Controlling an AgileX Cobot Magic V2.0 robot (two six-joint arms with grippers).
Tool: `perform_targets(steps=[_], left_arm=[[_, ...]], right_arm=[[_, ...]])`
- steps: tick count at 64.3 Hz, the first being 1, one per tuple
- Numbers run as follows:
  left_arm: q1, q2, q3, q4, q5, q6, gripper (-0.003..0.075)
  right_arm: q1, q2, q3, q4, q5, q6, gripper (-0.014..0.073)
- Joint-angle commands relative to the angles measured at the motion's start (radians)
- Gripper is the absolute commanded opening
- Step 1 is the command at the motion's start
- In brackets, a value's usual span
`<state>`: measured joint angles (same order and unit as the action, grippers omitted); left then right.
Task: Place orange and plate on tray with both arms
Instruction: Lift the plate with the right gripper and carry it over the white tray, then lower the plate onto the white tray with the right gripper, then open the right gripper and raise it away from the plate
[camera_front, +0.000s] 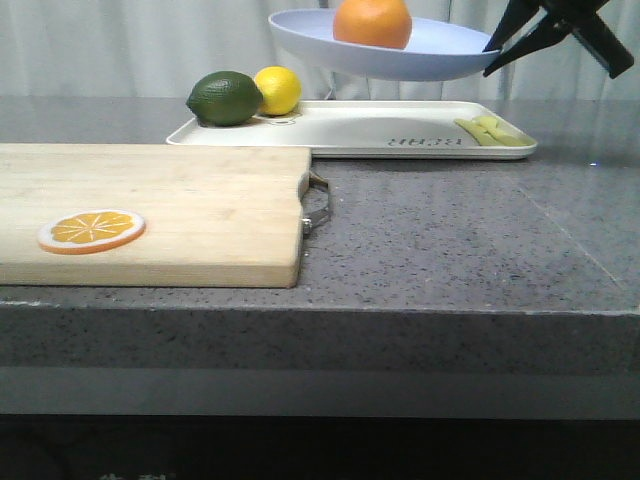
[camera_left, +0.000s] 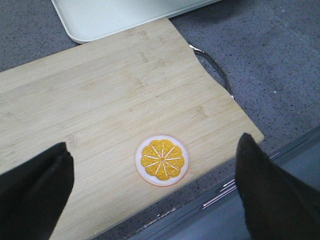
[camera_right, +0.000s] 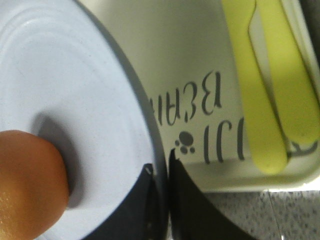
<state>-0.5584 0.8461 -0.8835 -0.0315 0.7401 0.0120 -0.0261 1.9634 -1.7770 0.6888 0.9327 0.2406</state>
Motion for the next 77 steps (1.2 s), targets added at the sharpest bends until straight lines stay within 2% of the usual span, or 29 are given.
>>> perform_targets(steps=[1,8,19,46,61,77], left_arm=[[0.003,-0.006,-0.026,-0.008,-0.075,-0.001,0.063],[0.003,-0.006,-0.026,-0.008,-0.075,-0.001,0.063],[0.003,-0.006,-0.026,-0.008,-0.075,-0.001,0.063],[0.003,-0.006,-0.026,-0.008,-0.075,-0.001,0.063],[0.003,-0.006,-0.026,-0.008,-0.075,-0.001,0.063],[0.003,-0.006,-0.026,-0.008,-0.075,-0.001,0.063]], right_arm=[[0.016,0.005,-0.123,-0.013,-0.021,0.076,-0.0065],[0.031,0.088,-0.252,-0.097,0.023,0.131,-0.0065],[0.051,0.175,-0.379,-0.151,0.048,0.146,-0.0065],[0.055,0.209,-0.418,-0.155,0.021,0.149,-0.0055],[0.055,0.209,-0.418,-0.157,0.024,0.149,0.0141],[0.055,0.209,-0.418,-0.163,0.026,0.149,0.0297]])
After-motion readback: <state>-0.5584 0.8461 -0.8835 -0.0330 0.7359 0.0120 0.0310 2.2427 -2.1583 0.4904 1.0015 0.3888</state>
